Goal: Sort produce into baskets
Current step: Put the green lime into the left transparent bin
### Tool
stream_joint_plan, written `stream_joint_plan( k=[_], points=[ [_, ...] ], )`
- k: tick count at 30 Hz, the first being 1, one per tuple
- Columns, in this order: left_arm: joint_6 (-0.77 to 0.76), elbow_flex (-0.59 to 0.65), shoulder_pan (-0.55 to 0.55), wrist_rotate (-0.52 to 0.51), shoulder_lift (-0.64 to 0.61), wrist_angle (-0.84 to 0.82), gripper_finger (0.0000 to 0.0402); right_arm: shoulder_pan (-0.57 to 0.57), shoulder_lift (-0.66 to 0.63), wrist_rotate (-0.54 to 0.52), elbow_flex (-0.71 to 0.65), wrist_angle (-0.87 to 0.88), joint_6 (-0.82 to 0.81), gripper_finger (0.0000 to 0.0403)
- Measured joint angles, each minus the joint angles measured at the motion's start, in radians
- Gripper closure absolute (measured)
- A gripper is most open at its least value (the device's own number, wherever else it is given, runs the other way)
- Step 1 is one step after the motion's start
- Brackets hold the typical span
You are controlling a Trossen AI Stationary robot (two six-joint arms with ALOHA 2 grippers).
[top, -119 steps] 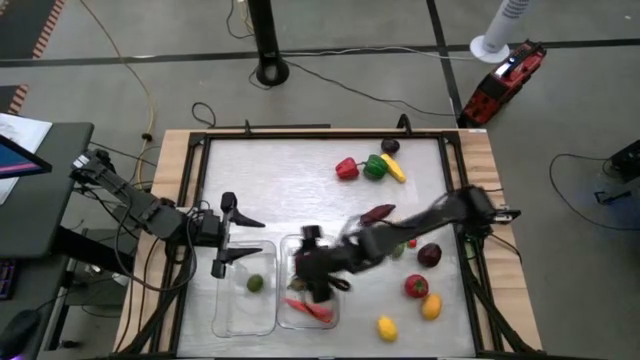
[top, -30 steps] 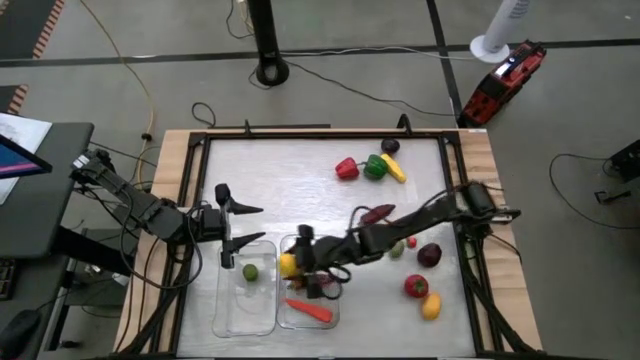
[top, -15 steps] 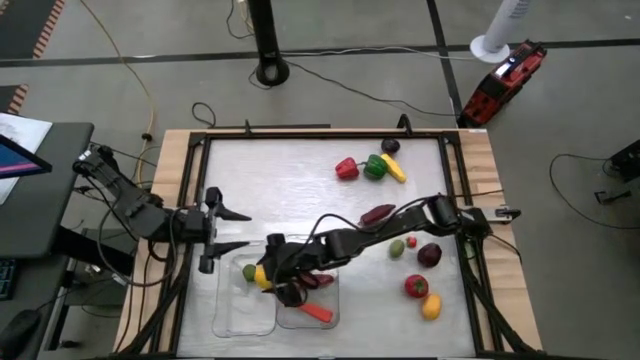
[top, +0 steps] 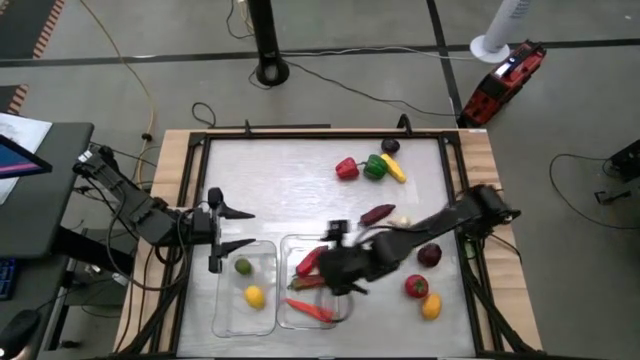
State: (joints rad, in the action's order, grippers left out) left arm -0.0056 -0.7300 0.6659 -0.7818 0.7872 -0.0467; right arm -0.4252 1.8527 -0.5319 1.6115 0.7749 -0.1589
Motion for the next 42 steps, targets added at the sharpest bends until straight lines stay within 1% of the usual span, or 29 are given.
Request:
stream_joint_plan(
  k=[2,5,9,12,15,18,22,25,31,35,38,42],
  points=[
    [-0.003,0.0,0.0,-0.002,0.0,0.001,0.0159,-0.033,-0.09,-0.026,-0.121,-0.008,-0.082,0.0066],
    [-0.002,0.0,0.0,-0.007,0.0,0.004,0.0159,-0.083,-0.206,-0.034,-0.291,0.01,-0.252,0.0075],
    [0.005,0.0,0.0,-0.035,0.0,0.014,0.0159,-0.142,-0.332,-0.053,-0.479,0.058,-0.467,0.0078],
    [0.005,0.0,-0.001,-0.042,0.0,0.015,0.0159,-0.158,-0.382,-0.069,-0.608,0.056,-0.592,0.0074],
    [0.004,0.0,-0.001,-0.042,0.0,0.014,0.0159,-0.154,-0.411,-0.069,-0.701,0.05,-0.678,0.0064],
    [0.004,0.0,-0.001,-0.042,0.0,0.012,0.0159,-0.148,-0.414,-0.064,-0.76,0.042,-0.724,0.0052],
    [0.003,0.0,-0.001,-0.042,0.0,0.007,0.0159,-0.133,-0.415,-0.03,-0.806,0.034,-0.755,0.0042],
    [0.002,0.0,-0.001,-0.042,0.0,0.005,0.0159,-0.114,-0.414,0.026,-0.84,0.003,-0.761,0.0042],
    [0.001,0.0,-0.001,-0.035,0.0,0.005,0.0159,-0.095,-0.414,0.057,-0.89,-0.027,-0.77,0.0046],
    [0.001,0.0,-0.001,-0.034,0.0,0.004,0.0159,-0.09,-0.414,0.093,-0.918,-0.028,-0.807,0.0055],
    [0.001,0.0,-0.001,-0.034,0.0,0.003,0.0159,-0.089,-0.414,0.12,-0.93,-0.024,-0.838,0.0071],
    [0.001,0.0,-0.001,-0.035,0.0,0.003,0.0159,-0.089,-0.414,0.115,-0.931,-0.031,-0.839,0.0097]
  ],
)
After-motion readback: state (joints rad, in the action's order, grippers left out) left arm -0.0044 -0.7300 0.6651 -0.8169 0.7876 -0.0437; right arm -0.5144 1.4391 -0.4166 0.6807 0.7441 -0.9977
